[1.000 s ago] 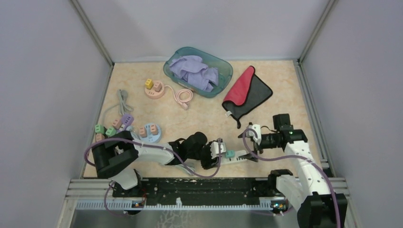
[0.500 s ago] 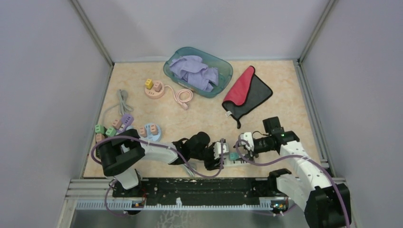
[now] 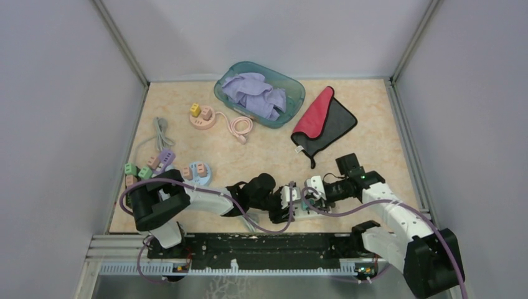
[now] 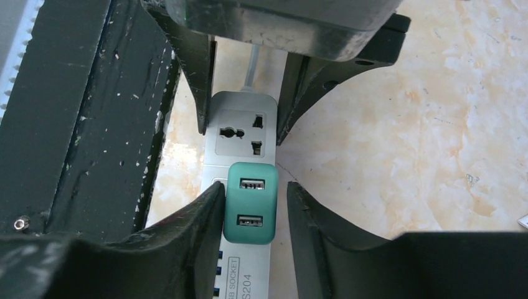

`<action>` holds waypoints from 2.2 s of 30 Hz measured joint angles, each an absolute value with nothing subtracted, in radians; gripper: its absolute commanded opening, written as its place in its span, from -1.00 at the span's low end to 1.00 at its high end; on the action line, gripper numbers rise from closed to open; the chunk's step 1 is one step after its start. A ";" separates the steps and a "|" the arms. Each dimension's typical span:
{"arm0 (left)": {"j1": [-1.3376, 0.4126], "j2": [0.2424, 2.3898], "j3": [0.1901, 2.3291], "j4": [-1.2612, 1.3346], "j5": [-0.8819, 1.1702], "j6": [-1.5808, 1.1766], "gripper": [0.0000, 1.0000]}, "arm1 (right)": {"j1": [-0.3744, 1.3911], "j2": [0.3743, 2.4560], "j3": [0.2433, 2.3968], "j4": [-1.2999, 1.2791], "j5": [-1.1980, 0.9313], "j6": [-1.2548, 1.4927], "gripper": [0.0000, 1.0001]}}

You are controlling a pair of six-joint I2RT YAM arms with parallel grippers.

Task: Pull the plug off the socket
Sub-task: Remove the plug from the socket.

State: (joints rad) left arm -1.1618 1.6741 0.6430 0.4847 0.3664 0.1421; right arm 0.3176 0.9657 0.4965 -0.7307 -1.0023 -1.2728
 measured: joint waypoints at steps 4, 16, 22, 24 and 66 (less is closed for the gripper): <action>-1.162 1.674 0.643 0.492 0.361 0.136 -0.99 | 0.334 0.978 0.492 -0.714 -0.988 -1.262 -0.58; -1.163 1.691 0.643 0.496 0.361 0.117 -0.99 | 0.384 0.999 0.493 -0.677 -0.951 -1.224 -1.00; -1.163 1.693 0.643 0.496 0.362 0.106 -0.99 | 0.404 1.018 0.511 -0.665 -0.923 -1.165 -1.00; -1.161 1.693 0.643 0.496 0.364 0.105 -0.99 | 0.408 1.018 0.514 -0.661 -0.917 -1.145 -1.00; -1.147 1.719 0.632 0.577 0.388 0.064 -0.99 | 0.380 1.019 0.535 -0.702 -0.950 -1.140 -1.00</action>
State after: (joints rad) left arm -1.1473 1.7191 0.6315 0.5766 0.3882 0.0639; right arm 0.3798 1.0195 0.5354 -0.7021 -0.9497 -1.1404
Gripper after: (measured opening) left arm 0.562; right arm 0.310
